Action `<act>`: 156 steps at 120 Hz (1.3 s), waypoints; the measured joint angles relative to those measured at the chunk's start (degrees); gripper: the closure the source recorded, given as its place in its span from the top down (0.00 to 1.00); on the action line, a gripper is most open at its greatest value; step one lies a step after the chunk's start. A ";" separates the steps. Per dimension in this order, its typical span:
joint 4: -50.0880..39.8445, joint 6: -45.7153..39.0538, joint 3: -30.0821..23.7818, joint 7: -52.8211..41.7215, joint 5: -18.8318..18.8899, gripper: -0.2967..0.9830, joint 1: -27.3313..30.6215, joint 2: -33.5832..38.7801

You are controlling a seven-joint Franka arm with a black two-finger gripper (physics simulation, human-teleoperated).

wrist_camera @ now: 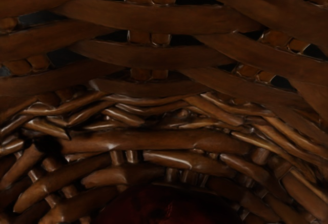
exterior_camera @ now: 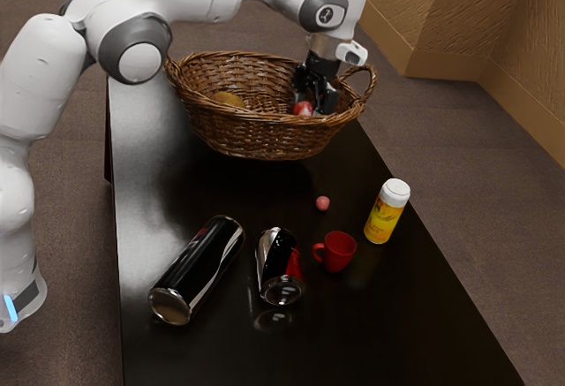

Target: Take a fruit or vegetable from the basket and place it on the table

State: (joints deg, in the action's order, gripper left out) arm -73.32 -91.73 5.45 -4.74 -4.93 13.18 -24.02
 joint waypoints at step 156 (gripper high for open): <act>-1.32 8.98 -15.49 -3.45 3.22 0.49 -9.74 14.87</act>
State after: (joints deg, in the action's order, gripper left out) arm -74.65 -82.76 -10.05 -8.19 -1.71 3.44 -9.14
